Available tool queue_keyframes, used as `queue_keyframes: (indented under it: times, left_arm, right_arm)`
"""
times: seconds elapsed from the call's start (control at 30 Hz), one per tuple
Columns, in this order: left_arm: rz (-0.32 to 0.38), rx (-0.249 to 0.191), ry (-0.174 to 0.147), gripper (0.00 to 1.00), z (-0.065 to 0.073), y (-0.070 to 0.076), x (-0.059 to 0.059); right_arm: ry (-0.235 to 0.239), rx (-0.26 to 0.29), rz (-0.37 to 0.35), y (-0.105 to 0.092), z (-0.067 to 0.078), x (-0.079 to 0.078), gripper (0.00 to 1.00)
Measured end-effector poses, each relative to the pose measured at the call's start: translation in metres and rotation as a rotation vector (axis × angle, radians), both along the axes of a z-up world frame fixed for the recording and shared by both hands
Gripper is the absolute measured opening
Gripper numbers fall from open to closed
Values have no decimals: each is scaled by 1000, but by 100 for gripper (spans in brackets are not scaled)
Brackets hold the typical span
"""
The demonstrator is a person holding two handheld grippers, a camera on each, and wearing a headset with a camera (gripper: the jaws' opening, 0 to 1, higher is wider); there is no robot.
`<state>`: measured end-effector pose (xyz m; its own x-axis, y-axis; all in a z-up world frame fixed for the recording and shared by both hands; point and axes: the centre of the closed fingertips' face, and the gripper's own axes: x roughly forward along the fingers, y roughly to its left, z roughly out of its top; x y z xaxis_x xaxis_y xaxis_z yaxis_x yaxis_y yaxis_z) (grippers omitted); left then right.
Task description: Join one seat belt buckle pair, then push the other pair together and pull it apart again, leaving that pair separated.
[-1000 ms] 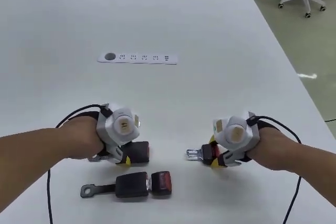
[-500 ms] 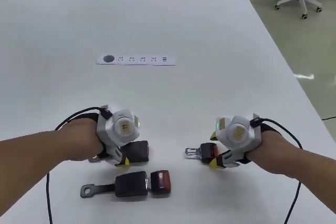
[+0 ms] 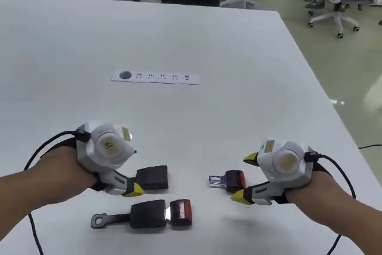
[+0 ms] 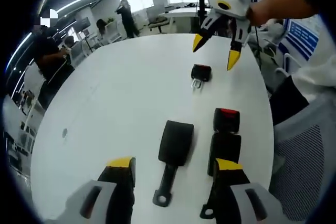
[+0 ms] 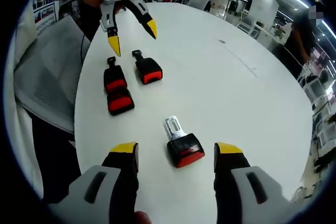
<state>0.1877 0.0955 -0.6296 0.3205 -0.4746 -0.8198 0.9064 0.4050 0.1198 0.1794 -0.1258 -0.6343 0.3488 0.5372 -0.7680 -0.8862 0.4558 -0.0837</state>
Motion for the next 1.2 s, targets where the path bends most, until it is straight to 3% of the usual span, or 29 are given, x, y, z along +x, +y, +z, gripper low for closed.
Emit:
queue_keyframes:
  times: [0.2,0.3,0.4,0.5,0.53,0.63,0.87,0.97,1.1,1.2]
  left_arm:
    - [83,-49,-26,72,6,23,-19]
    - [147,-88,1,73,6,33,-32]
    - [186,-94,-3,77,7,46,-43]
    - [255,-127,2,82,10,59,-52]
    - [278,-137,4,83,11,64,-55]
    - [308,-136,1,85,10,82,-68]
    - [417,-173,-3,97,10,106,-78]
    - [438,-188,9,100,7,109,-83]
    - [449,-199,19,100,8,105,-86]
    - [454,-207,26,100,4,105,-87]
  right_arm:
    - [-26,38,-15,4,9,-16,68]
    - [-14,45,-40,2,8,-24,70]
    - [-19,57,-58,-1,5,-28,74]
    - [-54,66,-111,-6,15,-29,90]
    - [-42,68,-130,-8,15,-30,92]
    - [-50,71,-137,-14,11,-30,94]
    - [-57,95,-181,-16,21,-38,99]
    - [-53,102,-194,-16,26,-45,99]
    - [-43,107,-218,-27,15,-46,99]
    - [-37,112,-238,-27,22,-54,99]
